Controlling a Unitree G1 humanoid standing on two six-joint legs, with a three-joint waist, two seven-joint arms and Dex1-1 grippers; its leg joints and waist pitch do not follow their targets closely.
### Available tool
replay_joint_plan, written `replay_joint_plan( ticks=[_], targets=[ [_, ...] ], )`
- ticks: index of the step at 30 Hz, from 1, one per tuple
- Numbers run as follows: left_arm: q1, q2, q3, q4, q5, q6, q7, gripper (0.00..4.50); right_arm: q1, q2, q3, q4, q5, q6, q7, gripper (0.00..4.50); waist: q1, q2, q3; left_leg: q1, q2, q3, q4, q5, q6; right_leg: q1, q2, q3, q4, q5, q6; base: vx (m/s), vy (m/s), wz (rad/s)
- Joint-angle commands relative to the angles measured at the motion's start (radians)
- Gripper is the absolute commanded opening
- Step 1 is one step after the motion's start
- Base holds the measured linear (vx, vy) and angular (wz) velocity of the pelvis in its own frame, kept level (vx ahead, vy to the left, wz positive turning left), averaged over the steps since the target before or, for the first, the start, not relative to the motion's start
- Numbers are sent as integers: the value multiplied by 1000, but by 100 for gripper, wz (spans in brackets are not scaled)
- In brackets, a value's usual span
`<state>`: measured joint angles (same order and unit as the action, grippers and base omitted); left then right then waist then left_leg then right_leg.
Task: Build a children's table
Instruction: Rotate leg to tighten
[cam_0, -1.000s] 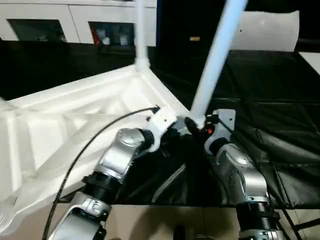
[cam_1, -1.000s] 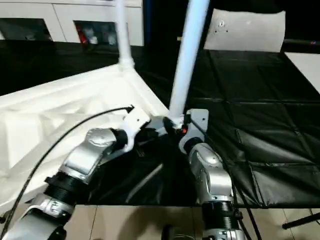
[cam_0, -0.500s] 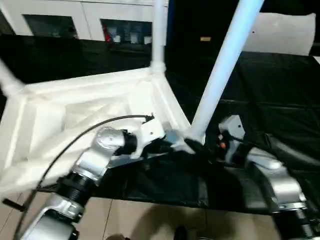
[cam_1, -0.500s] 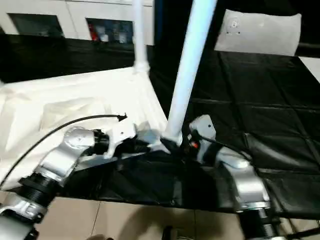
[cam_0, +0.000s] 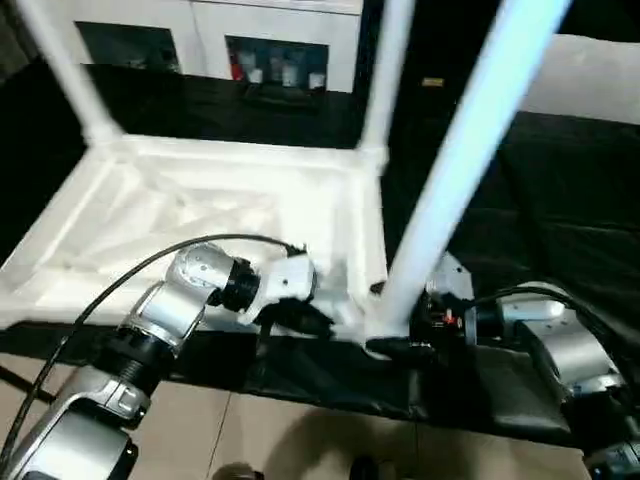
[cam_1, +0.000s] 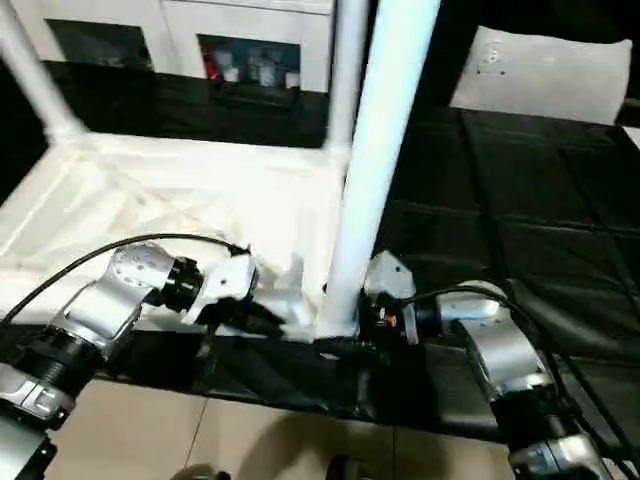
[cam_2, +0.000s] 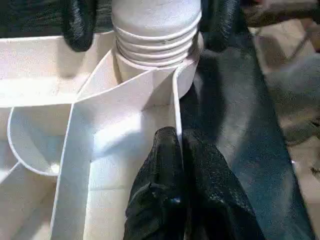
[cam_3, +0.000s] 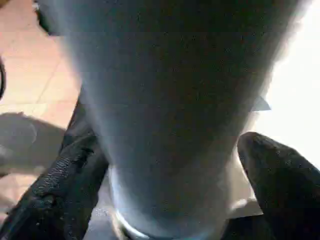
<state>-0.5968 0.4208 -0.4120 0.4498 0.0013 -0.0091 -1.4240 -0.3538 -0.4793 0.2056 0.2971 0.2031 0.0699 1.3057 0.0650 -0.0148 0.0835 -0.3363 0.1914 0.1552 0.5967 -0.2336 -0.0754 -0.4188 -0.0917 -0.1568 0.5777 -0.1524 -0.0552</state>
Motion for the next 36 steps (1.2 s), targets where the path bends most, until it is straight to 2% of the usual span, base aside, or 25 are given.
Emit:
replay_joint_plan(
  ticks=[1,7,13,21,23,24,26,27,29,30,31,33,34,35,36],
  targets=[
    [-11,-8,-63,3,22,-28,-55,0,-12,-8,13,8,7,-14,31,405,-4,-14,-65,-12,45,0,-64,-13,151,74,-72,78,-58,-266,-162,0,0,0],
    [-21,-2,-73,32,25,-69,-86,0,-28,-14,36,37,21,-25,104,344,-3,-14,-65,-15,43,1,-64,-16,145,76,-71,78,-60,-278,-152,0,0,0],
    [-20,2,-73,41,26,-83,-98,0,-27,-10,34,38,22,-27,123,291,-1,-14,-65,-14,45,0,-65,-14,139,76,-71,78,-59,-279,-153,0,0,0],
    [-12,-1,-68,45,23,-79,-93,0,-5,2,33,8,54,7,123,277,1,-14,-67,-14,44,1,-64,-2,142,76,-71,78,-57,-265,-152,0,0,0],
    [-4,-7,-59,39,17,-61,-73,0,15,10,27,-15,70,35,106,277,3,-11,-68,-14,47,0,-64,0,142,76,-70,78,-57,-259,-154,0,0,0],
    [5,-22,-41,27,9,-26,-26,0,46,24,19,-55,90,87,69,277,2,-12,-68,-13,47,1,-65,-6,138,76,-70,78,-58,-264,-155,0,0,0],
    [14,-39,-25,15,13,7,33,0,82,43,15,-97,97,114,22,277,6,-12,-65,-11,48,1,-68,-23,126,76,-72,78,-63,-293,-145,0,0,0],
    [14,-39,-25,15,13,7,33,0,82,43,15,-97,97,114,22,277,7,-11,-65,-11,47,0,-68,-29,115,77,-73,78,-66,-312,-134,0,0,0],
    [25,-65,-4,1,24,60,123,0,118,89,6,-140,85,148,-88,277,8,-12,-60,-5,45,2,-72,-69,96,72,-72,78,-76,-368,-120,0,0,0],
    [32,-90,17,-14,20,104,182,0,131,133,-5,-149,68,153,-174,277,7,-7,-55,0,45,3,-76,-95,74,67,-73,79,-83,-415,-108,0,0,0],
    [35,-103,27,-21,17,126,208,0,135,155,-11,-151,61,158,-217,277,5,-8,-50,1,42,3,-78,-123,66,65,-72,75,-93,-464,-93,0,0,0],
    [44,-138,49,-46,14,187,281,0,139,224,-34,-150,42,185,-345,277,-13,-10,-41,7,30,-2,-77,-202,28,63,-71,57,-120,-634,-17,-25,3,-2],
    [49,-158,60,-58,17,215,324,0,138,261,-48,-148,37,207,-411,277,-18,-7,-41,9,26,-5,-75,-221,24,63,-70,49,-130,-672,6,-51,6,-3],
    [51,-188,76,-71,24,256,386,0,133,314,-71,-144,30,238,-502,277,-34,-8,-39,8,26,-9,-75,-246,13,66,-69,39,-139,-699,36,0,0,0],
    [51,-200,83,-75,27,272,410,0,131,333,-80,-143,27,249,-536,277,-47,-4,-42,8,27,-16,-75,-270,12,71,-71,27,-148,-698,53,0,0,0]
  ],
)
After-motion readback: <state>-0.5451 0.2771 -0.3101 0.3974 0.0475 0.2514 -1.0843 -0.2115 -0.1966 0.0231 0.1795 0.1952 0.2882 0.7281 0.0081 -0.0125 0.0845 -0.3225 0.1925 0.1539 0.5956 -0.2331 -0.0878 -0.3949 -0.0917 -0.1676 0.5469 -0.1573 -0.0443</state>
